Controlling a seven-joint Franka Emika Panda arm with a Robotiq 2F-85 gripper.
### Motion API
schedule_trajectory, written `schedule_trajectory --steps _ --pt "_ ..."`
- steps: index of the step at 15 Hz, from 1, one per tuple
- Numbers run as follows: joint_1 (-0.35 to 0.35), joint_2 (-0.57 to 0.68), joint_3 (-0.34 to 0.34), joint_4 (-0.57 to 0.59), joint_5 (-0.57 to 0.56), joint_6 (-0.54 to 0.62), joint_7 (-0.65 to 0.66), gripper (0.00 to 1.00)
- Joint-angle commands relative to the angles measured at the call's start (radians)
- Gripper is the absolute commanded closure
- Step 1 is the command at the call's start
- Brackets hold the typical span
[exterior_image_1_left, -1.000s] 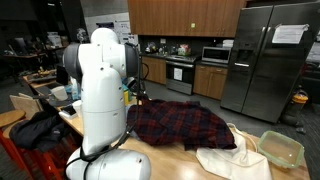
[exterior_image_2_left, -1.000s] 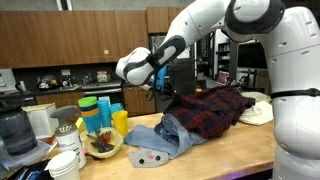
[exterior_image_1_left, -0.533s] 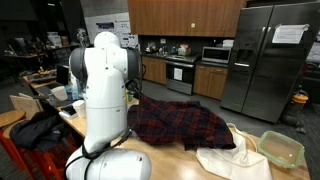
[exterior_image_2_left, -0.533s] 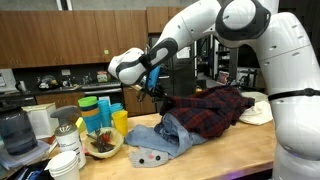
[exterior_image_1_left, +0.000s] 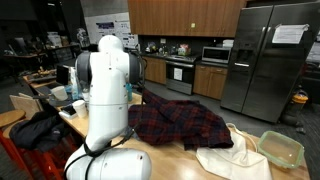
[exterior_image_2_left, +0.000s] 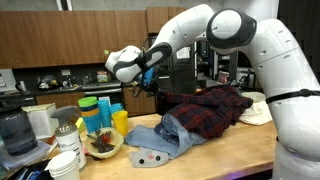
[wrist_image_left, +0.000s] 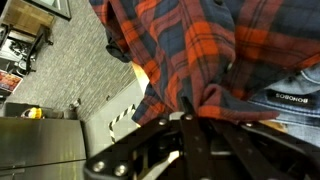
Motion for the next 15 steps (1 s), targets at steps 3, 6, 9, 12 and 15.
schedule_trajectory --steps 3,6,9,12,15 --pt "0.051 0.092 -0.045 0.166 -0.047 -0.019 -0.081 0.98" --pt "0.079 0.131 -0.064 0.237 -0.065 -0.024 -0.109 0.98" --pt "0.111 0.161 -0.085 0.307 -0.079 -0.027 -0.133 0.98" --pt "0.147 0.195 -0.108 0.396 -0.082 -0.035 -0.145 0.98" --pt "0.179 0.219 -0.137 0.463 -0.087 -0.030 -0.150 0.98"
